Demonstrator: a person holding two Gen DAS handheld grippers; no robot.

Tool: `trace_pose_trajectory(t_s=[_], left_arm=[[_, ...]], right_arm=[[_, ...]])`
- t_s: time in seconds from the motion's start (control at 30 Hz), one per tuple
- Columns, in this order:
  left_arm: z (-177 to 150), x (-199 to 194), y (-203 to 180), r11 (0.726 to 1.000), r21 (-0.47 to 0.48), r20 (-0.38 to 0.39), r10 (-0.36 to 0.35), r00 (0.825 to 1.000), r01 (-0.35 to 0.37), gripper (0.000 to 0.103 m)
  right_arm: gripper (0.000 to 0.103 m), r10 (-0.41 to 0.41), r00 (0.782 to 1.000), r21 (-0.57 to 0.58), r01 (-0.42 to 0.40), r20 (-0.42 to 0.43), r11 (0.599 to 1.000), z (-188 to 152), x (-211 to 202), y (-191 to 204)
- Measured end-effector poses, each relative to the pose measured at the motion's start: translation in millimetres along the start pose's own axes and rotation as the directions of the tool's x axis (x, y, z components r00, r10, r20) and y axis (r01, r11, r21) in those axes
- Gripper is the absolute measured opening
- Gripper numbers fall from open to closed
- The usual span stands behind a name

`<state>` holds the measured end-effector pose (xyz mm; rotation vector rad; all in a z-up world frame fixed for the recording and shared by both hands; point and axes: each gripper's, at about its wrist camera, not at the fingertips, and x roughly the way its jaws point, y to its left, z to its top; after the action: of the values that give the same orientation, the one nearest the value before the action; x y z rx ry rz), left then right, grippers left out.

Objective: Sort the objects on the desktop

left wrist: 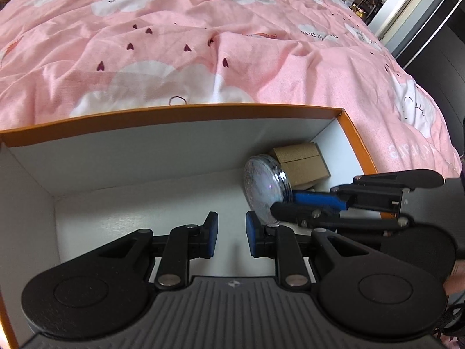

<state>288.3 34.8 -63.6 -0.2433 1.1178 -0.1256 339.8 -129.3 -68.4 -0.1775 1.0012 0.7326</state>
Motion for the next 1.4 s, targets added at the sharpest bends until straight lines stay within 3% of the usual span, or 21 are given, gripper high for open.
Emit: trace_pose_trajectory(t_s=[0.2, 0.37, 0.47, 0.83, 1.0, 1.2, 1.4], left_arm=[[-6.2, -9.5, 3.3, 1.000, -0.015, 0.012, -0.008, 1.000, 0.009, 0.024], [-11.4, -15.8, 5.6, 0.999, -0.024, 0.020, -0.021, 1.000, 0.021, 0.024], [-13.9, -16.3, 7.0, 0.999, -0.028, 0.018, -0.022, 1.000, 0.022, 0.024], [-20.7, -10.6, 8.6, 0.999, -0.041, -0.007, -0.027, 1.000, 0.026, 0.024], [-22.3, -10.9, 8.5, 0.999, -0.041, -0.008, -0.028, 1.000, 0.028, 0.024], [-24.0, -11.4, 9.8, 0.999, -0.043, -0.007, -0.033, 0.999, 0.032, 0.023], [-24.8, -12.2, 12.7, 0.998, -0.049, -0.007, -0.031, 1.000, 0.030, 0.024]], right_arm=[[0.015, 0.016, 0.999, 0.110, -0.019, 0.027, 0.994, 2.8, 1.0, -7.5], [0.014, 0.092, 0.994, 0.229, -0.103, 0.056, 0.968, 1.4, -2.0, -17.2], [0.014, 0.010, 0.998, 0.176, -0.020, 0.056, 0.984, 3.7, -3.9, -9.5], [0.016, -0.087, 0.995, -0.002, 0.087, 0.039, 0.996, -5.4, -4.8, 7.4], [0.016, -0.093, 0.996, -0.039, 0.094, 0.018, 0.995, -8.9, -5.8, 13.8], [0.015, -0.068, 0.998, -0.022, 0.068, -0.015, 0.997, -14.6, 0.5, 15.9], [0.014, -0.105, 0.994, 0.057, 0.105, 0.004, 0.993, -13.4, 0.3, 12.1]])
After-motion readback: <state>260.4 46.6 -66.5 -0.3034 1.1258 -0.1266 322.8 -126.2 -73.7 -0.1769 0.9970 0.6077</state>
